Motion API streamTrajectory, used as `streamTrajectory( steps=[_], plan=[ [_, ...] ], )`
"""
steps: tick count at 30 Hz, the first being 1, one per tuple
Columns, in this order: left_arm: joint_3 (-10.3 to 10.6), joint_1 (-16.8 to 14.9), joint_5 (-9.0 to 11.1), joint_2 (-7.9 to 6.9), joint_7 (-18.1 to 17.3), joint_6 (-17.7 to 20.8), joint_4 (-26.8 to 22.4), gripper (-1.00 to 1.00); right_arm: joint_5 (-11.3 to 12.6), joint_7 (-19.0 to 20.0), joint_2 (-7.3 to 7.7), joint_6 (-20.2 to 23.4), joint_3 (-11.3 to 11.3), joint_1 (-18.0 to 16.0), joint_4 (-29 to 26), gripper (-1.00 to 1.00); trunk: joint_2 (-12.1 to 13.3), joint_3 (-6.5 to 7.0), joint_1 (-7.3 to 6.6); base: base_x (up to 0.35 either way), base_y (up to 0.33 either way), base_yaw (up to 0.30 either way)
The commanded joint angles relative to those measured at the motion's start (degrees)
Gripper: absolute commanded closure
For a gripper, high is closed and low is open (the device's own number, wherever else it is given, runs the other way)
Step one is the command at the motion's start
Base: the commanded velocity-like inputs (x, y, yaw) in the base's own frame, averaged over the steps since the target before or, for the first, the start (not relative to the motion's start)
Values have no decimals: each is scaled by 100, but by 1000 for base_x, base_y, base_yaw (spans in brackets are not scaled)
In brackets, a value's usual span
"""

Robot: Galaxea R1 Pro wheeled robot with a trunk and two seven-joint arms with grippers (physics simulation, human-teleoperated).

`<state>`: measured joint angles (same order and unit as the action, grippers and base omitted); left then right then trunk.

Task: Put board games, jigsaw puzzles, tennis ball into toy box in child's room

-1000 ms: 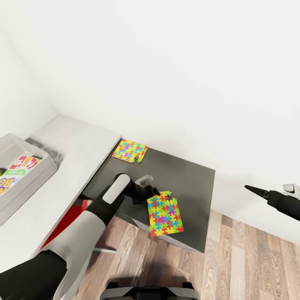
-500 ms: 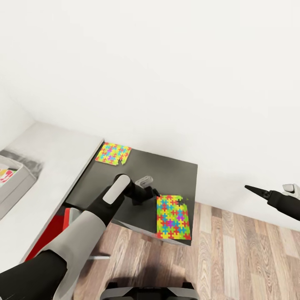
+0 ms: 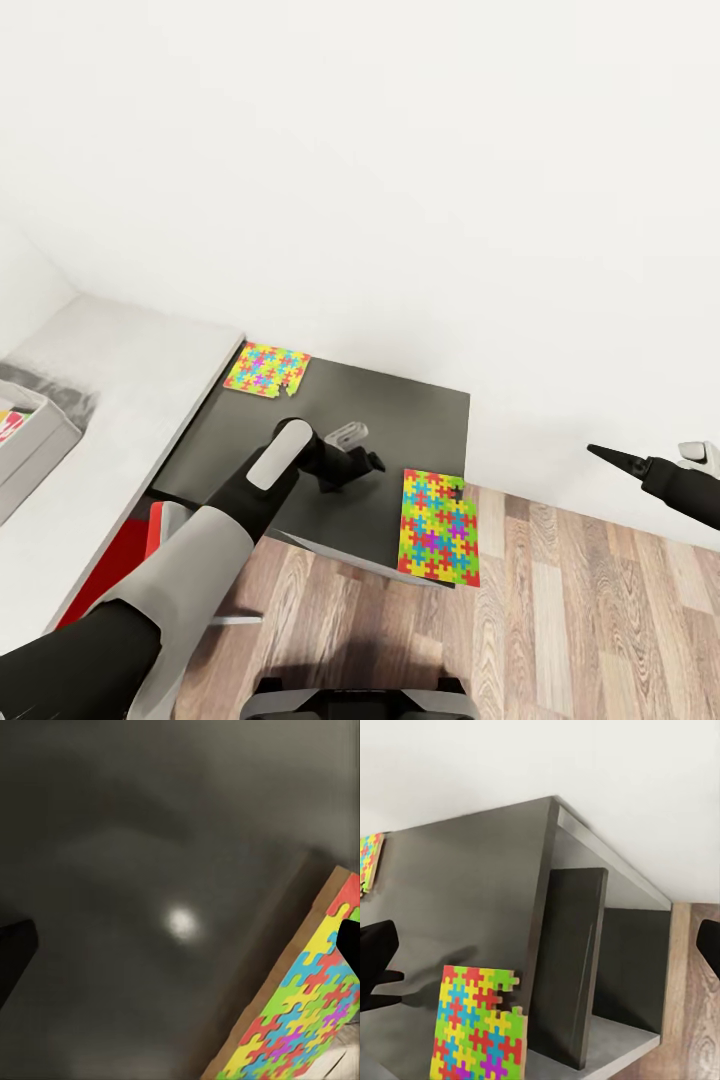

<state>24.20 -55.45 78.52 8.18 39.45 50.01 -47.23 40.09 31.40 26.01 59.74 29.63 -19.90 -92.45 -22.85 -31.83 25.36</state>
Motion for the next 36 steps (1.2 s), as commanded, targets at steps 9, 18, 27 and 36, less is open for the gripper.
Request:
streamTrajectory(
  steps=[9,18,27,36],
  plan=[
    [6,0,111,1,3,-35,113,-100,-41,50,0,26,1,-6,-1,-100,-7,-9,42,0,0,-6],
    [6,0,111,-1,-14,-35,111,-100,-38,50,0,26,-2,-6,-1,-100,-7,-9,42,0,0,-61],
    [6,0,111,0,-101,-35,109,-100,-37,50,0,26,-8,-6,-1,-100,-7,-9,42,0,0,-203],
    [6,0,111,-3,-164,-35,102,-100,-35,50,-4,26,-18,-6,-1,-100,-7,-9,42,0,0,-207]
  ],
)
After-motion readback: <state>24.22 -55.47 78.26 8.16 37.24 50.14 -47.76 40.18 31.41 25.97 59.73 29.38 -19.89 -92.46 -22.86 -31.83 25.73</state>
